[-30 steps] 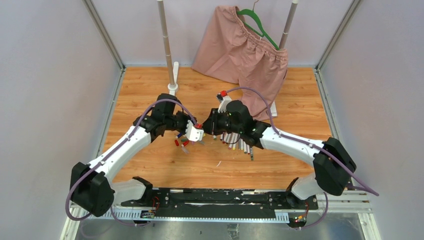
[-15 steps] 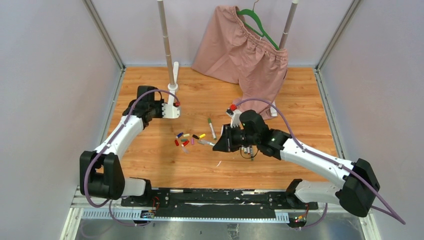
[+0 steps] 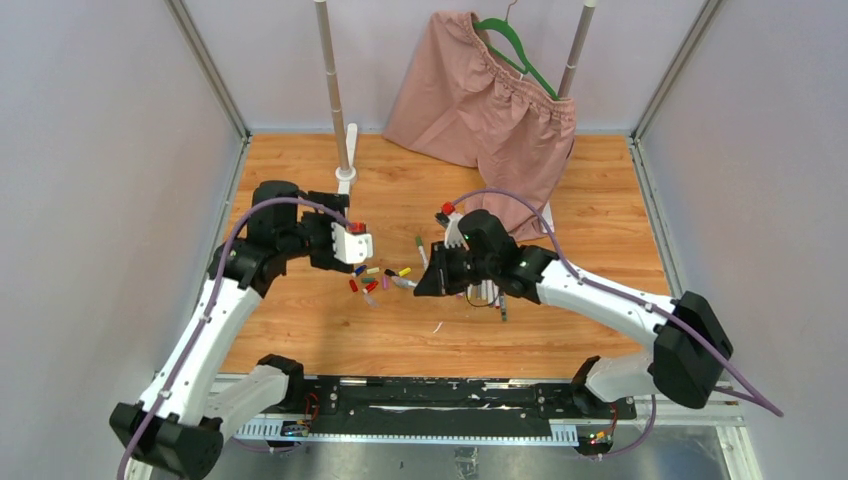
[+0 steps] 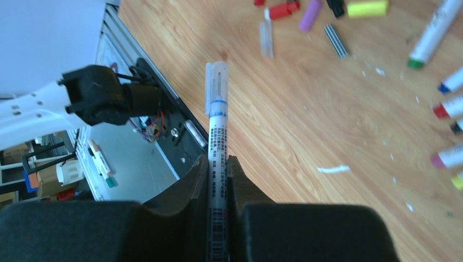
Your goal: Open the pen caps
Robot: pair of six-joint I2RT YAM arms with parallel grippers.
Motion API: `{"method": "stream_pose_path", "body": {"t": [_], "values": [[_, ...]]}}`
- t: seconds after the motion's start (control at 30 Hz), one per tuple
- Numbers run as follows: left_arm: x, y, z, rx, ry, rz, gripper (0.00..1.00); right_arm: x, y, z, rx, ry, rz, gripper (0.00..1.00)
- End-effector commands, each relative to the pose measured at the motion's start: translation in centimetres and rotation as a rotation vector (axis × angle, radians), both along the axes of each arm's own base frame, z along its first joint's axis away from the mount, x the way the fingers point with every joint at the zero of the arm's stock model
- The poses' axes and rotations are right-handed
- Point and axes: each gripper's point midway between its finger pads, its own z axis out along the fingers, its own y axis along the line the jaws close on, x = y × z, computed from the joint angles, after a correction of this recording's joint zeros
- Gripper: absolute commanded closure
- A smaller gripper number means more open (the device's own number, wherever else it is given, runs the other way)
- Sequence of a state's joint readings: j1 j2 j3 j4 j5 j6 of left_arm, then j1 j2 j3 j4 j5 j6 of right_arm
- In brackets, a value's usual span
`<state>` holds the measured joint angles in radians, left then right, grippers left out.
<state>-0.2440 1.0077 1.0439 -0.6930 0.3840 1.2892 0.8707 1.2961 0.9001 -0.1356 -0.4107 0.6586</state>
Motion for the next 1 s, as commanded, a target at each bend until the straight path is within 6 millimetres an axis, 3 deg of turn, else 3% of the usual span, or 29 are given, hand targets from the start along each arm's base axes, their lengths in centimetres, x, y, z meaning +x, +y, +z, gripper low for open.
{"method": "stream_pose_path", "body": {"t": [0.0,0.23,0.47,0.63,0.97], "values": [[-4.6,-3.1,-1.8,-0.061,0.090,-0.154,0.00,1.5,3.3,3.7,0.110,-0.041,0.023,1.00],[-5.8,-3.2,-2.0,-0.058,0.060,-0.197,0.00,3.8,5.7,5.5,0.117,-0.056,-0.011,1.00],[-6.7,-4.8,-2.5,-0.057,0.061,-0.293,0.00,4.3,8.3,7.1,0.162,-0.048,0.027,1.00],[-6.4,-5.4,-2.2,-0.028,0.044,-0.325,0.19,4.2,9.3,7.2,0.177,-0.026,0.048,1.00],[-5.0,-4.7,-4.1,0.078,0.072,-0.275,0.48,4.6,10.2,7.1,0.186,-0.019,0.041,1.00]]}}
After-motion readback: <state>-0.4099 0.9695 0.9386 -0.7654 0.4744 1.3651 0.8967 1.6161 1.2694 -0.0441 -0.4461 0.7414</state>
